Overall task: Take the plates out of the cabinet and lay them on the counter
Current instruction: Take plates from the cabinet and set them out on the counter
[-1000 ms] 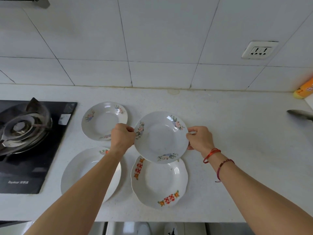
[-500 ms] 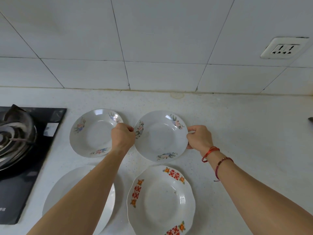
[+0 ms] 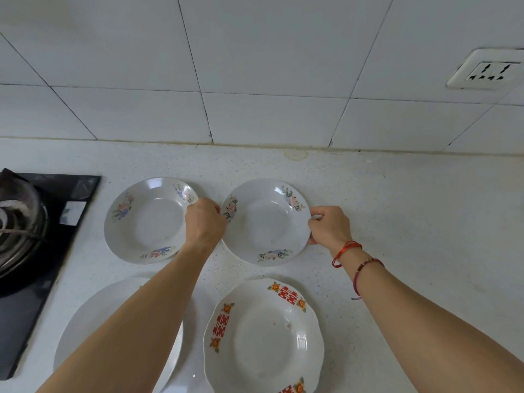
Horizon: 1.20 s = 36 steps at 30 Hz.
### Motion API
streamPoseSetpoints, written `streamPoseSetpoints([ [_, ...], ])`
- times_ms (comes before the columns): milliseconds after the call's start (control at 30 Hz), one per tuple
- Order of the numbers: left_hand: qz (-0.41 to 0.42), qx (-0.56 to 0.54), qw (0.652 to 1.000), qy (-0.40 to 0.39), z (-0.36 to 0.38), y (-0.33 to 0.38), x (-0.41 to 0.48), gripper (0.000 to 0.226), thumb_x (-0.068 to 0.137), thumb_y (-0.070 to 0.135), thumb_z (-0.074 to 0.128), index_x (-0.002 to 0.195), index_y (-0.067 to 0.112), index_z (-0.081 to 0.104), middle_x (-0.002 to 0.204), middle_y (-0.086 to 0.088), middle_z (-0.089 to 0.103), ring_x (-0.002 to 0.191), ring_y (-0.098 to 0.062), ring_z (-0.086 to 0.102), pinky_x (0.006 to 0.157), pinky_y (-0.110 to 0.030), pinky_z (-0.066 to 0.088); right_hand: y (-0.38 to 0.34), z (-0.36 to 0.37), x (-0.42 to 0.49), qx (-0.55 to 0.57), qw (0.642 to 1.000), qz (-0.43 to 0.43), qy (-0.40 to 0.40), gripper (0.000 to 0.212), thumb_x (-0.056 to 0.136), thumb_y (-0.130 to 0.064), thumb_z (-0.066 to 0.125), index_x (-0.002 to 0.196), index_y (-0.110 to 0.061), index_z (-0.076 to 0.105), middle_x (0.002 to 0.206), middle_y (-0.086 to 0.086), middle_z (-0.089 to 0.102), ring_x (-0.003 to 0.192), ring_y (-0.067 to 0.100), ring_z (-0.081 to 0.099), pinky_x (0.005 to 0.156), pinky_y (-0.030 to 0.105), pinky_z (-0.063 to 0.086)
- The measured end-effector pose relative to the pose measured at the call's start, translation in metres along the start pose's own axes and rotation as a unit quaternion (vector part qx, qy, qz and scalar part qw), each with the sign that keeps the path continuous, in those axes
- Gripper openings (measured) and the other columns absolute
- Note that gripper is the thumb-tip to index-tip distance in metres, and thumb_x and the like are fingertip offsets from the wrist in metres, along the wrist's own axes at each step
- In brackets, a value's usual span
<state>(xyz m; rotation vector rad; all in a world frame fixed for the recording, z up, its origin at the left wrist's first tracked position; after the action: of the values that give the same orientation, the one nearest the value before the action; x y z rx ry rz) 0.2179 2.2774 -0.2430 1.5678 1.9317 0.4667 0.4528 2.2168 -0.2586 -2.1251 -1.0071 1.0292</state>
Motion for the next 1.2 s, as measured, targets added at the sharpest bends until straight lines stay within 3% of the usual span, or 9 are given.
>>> streamPoseSetpoints([
  [233, 0.009, 0.006, 1.000, 0.011, -0.001, -0.001, -0.005, 0.022, 0.085, -0.005, 0.052, 0.085, -0.006, 0.073, 0.079, -0.015, 0.069, 0.067, -0.027, 0.062, 0.067, -0.037, 0.059, 0.001, -0.001, 0.000, -0.008, 1.000, -0.012, -0.002, 0.034, 0.085, 0.005, 0.049, 0.096, -0.012, 0.077, 0.090, 0.008, 0.077, 0.074, 0.026, 0.073, 0.062, 0.046, 0.063],
  [300, 0.022, 0.012, 1.000, 0.008, -0.002, -0.002, -0.007, 0.020, 0.088, 0.001, 0.055, 0.085, -0.007, 0.073, 0.080, -0.018, 0.070, 0.066, -0.027, 0.060, 0.068, -0.038, 0.058, 0.000, -0.002, -0.003, -0.021, 1.000, -0.017, -0.009, 0.031, 0.086, 0.001, 0.052, 0.103, -0.012, 0.074, 0.097, 0.010, 0.076, 0.077, 0.025, 0.073, 0.062, 0.042, 0.063],
  [367, 0.036, 0.023, 0.999, 0.010, -0.004, -0.004, -0.011, 0.019, 0.088, 0.005, 0.056, 0.085, -0.006, 0.072, 0.083, -0.020, 0.070, 0.067, -0.027, 0.059, 0.068, -0.037, 0.055, -0.003, -0.004, -0.009, -0.045, 0.999, -0.025, -0.017, 0.034, 0.088, -0.006, 0.055, 0.121, -0.008, 0.065, 0.106, 0.013, 0.073, 0.087, 0.027, 0.071, 0.060, 0.029, 0.059],
  [500, 0.083, 0.075, 0.994, 0.007, -0.013, -0.005, -0.023, 0.039, 0.090, 0.020, 0.063, 0.124, 0.001, 0.063, 0.118, -0.019, 0.065, 0.104, -0.033, 0.063, 0.091, -0.041, 0.053, -0.008, -0.009, -0.021, -0.099, 0.993, -0.055, -0.012, 0.054, 0.092, -0.019, 0.057, 0.145, -0.011, 0.044, 0.104, 0.006, 0.062, 0.102, 0.026, 0.063, 0.072, 0.025, 0.048],
  [567, 0.110, 0.104, 0.988, -0.001, -0.020, -0.004, -0.034, 0.048, 0.092, 0.027, 0.063, 0.132, 0.002, 0.056, 0.123, -0.020, 0.060, 0.107, -0.036, 0.061, 0.089, -0.041, 0.051, -0.012, -0.012, -0.030, -0.133, 0.988, -0.077, -0.005, 0.054, 0.094, -0.021, 0.056, 0.145, -0.011, 0.043, 0.104, 0.009, 0.058, 0.100, 0.024, 0.059, 0.073, 0.024, 0.047],
  [667, 0.144, 0.135, 0.980, 0.003, -0.031, -0.003, -0.050, 0.052, 0.094, 0.033, 0.059, 0.134, 0.002, 0.050, 0.128, -0.022, 0.055, 0.111, -0.038, 0.057, 0.084, -0.042, 0.050, -0.017, -0.017, -0.046, -0.179, 0.978, -0.109, 0.005, 0.054, 0.095, -0.030, 0.054, 0.145, -0.016, 0.041, 0.130, 0.016, 0.055, 0.110, 0.030, 0.059, 0.083, 0.032, 0.050],
  [800, 0.176, 0.152, 0.973, 0.004, -0.048, -0.005, -0.075, 0.058, 0.093, 0.040, 0.058, 0.138, 0.007, 0.044, 0.139, -0.017, 0.047, 0.123, -0.035, 0.048, 0.088, -0.046, 0.050, -0.025, -0.023, -0.072, -0.234, 0.960, -0.156, 0.009, 0.059, 0.093, -0.042, 0.051, 0.146, -0.022, 0.037, 0.125, 0.013, 0.055, 0.104, 0.028, 0.058, 0.083, 0.040, 0.055],
  [1000, 0.233, 0.191, 0.953, 0.032, -0.071, -0.015, -0.119, 0.068, 0.090, 0.049, 0.058, 0.143, 0.012, 0.041, 0.149, -0.018, 0.039, 0.135, -0.039, 0.037, 0.098, -0.052, 0.044, -0.033, -0.035, -0.123, -0.335, 0.919, -0.204, 0.042, 0.060, 0.096, -0.049, 0.045, 0.150, -0.026, 0.031, 0.148, 0.015, 0.039, 0.127, 0.033, 0.042, 0.097, 0.044, 0.042],
  [1200, 0.248, 0.236, 0.938, 0.052, -0.087, -0.024, -0.158, 0.083, 0.087, 0.069, 0.033, 0.151, 0.017, 0.029, 0.160, -0.015, 0.022, 0.147, -0.036, 0.018, 0.113, -0.051, 0.027, -0.029, -0.049, -0.165, -0.390, 0.882, -0.254, 0.083, 0.063, 0.095, -0.053, 0.043, 0.152, -0.031, 0.027, 0.152, 0.016, 0.030, 0.129, 0.034, 0.039, 0.099, 0.047, 0.040],
])
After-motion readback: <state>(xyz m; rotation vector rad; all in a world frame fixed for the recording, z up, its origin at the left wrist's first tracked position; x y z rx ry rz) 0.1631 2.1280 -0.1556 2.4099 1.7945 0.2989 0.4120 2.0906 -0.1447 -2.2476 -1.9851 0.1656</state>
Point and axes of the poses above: each hand's wrist, its own x-axis towards the middle knuckle, its own z-axis out of the palm, y = z × x, the point moved 1 cm from there along x, towards the middle knuckle
